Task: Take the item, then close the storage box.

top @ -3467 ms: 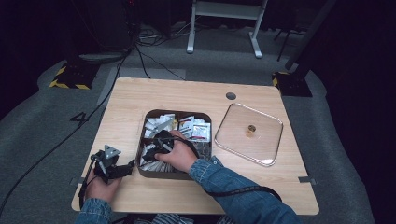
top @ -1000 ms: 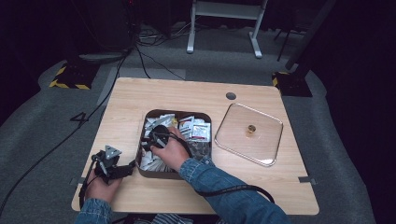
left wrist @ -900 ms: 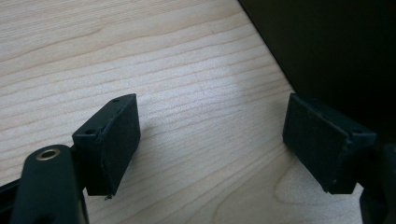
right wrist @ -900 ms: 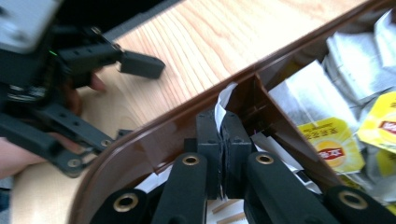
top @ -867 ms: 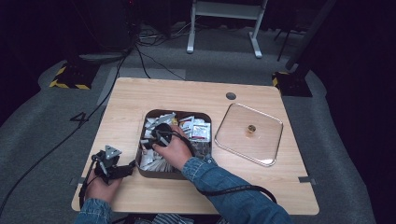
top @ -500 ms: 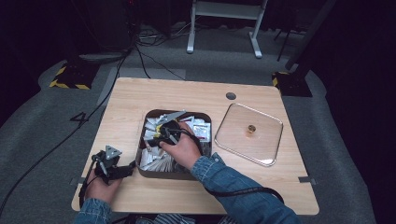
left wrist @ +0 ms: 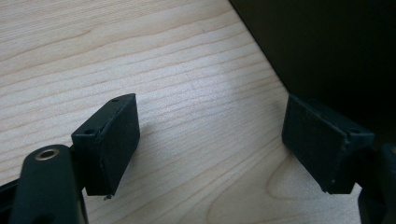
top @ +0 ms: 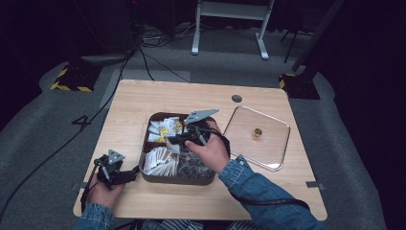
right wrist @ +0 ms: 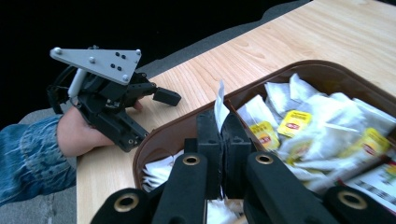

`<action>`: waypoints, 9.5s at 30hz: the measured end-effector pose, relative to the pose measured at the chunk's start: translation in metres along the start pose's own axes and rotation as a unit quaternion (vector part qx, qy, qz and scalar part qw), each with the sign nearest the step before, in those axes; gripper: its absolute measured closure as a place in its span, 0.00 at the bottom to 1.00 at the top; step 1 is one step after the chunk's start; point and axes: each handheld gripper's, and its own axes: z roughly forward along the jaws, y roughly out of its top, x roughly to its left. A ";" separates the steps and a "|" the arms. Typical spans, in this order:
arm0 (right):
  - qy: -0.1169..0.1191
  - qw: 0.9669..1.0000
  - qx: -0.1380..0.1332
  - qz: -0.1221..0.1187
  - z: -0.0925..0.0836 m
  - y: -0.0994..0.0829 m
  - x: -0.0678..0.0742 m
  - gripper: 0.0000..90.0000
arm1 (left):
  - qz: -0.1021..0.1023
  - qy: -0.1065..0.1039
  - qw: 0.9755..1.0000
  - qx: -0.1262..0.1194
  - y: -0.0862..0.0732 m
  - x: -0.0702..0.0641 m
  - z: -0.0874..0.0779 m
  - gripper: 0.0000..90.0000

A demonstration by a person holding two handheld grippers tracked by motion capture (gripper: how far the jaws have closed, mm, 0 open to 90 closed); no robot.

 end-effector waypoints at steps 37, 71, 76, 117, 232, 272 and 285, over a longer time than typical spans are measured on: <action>-0.061 0.997 -0.028 0.033 -0.107 -0.043 -0.031 0.99 | 0.003 -0.003 1.000 0.000 -0.002 0.000 -0.002 0.22; -0.145 0.987 -0.011 0.063 -0.128 -0.141 -0.058 0.99 | 0.003 -0.004 1.000 0.000 -0.002 0.000 -0.002 0.22; -0.140 0.988 -0.010 0.072 -0.124 -0.152 -0.059 0.99 | 0.003 -0.004 1.000 0.000 -0.002 0.000 -0.002 0.22; -0.175 0.979 0.065 0.081 -0.108 -0.192 -0.066 0.69 | 0.003 -0.004 1.000 0.000 -0.002 0.000 -0.002 0.22; -0.285 0.954 0.032 0.085 -0.156 -0.153 -0.201 0.65 | 0.007 -0.005 1.000 0.001 -0.004 0.000 -0.003 0.21; -0.200 0.979 -0.002 0.029 -0.144 -0.045 -0.118 0.65 | 0.003 -0.001 1.000 0.001 -0.002 -0.002 -0.002 0.21; -0.161 0.987 0.016 0.010 -0.102 -0.018 -0.089 0.65 | 0.001 -0.001 1.000 0.000 -0.002 -0.001 -0.001 0.21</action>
